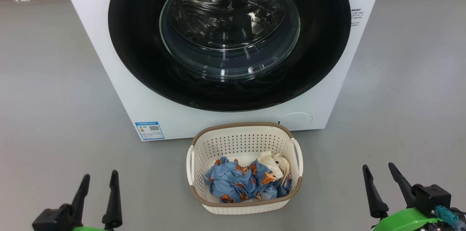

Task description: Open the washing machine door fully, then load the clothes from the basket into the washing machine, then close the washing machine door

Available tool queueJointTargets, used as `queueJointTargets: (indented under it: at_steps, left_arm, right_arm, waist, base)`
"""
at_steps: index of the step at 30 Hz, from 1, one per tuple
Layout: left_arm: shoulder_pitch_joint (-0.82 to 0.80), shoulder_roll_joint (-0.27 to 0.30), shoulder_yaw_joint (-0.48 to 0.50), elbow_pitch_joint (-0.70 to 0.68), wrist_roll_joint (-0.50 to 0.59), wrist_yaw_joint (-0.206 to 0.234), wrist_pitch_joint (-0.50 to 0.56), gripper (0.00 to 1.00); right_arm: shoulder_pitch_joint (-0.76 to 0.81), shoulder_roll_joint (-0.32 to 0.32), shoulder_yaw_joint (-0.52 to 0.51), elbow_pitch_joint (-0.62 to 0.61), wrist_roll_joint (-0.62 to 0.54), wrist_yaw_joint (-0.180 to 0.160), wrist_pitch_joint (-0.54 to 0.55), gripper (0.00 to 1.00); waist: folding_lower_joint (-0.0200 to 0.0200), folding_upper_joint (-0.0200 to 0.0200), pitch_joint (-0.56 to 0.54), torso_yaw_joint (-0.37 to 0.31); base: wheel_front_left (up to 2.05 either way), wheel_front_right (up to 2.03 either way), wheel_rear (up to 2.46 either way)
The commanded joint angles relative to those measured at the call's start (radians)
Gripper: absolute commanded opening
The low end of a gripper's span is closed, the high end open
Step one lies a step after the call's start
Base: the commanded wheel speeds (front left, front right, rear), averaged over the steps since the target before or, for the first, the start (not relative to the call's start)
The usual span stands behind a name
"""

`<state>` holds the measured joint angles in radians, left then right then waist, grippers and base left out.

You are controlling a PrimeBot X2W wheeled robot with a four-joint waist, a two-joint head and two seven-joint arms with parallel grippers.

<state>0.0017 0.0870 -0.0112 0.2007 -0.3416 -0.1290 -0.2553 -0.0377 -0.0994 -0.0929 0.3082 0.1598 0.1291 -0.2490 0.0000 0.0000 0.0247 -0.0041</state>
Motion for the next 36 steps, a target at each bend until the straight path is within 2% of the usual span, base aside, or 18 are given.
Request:
queueJointTargets:
  at_steps: [1, 13, 30, 36]
  left_arm:
    - [-0.020, 0.026, 0.026, -0.013, 0.016, -0.002, -0.006, 1.00]
    - [-0.021, 0.028, 0.023, -0.013, 0.041, -0.002, -0.006, 1.00]
    - [-0.034, 0.029, 0.031, -0.014, 0.038, -0.002, -0.006, 1.00]
    - [-0.038, 0.018, 0.049, -0.020, 0.002, -0.002, -0.006, 1.00]
  right_arm:
    - [-0.025, -0.009, 0.018, -0.026, -0.011, 0.002, -0.013, 1.00]
    - [-0.028, -0.007, 0.018, -0.023, -0.014, 0.002, -0.013, 1.00]
    - [-0.036, -0.004, 0.022, -0.027, -0.017, 0.002, -0.013, 1.00]
    - [-0.036, -0.003, 0.019, -0.027, -0.019, 0.002, -0.013, 1.00]
  waist:
    - [0.0000, 0.0000, 0.000, 0.000]
    - [0.0000, 0.0000, 0.003, -0.002]
    - [0.0000, 0.0000, 0.019, -0.005]
    - [0.0000, 0.0000, 0.021, -0.005]
  base:
    - [0.03, 0.03, -0.06]
    - [0.48, 0.48, -0.96]
    - [1.20, 1.20, -2.40]
    - [1.07, 0.99, -2.05]
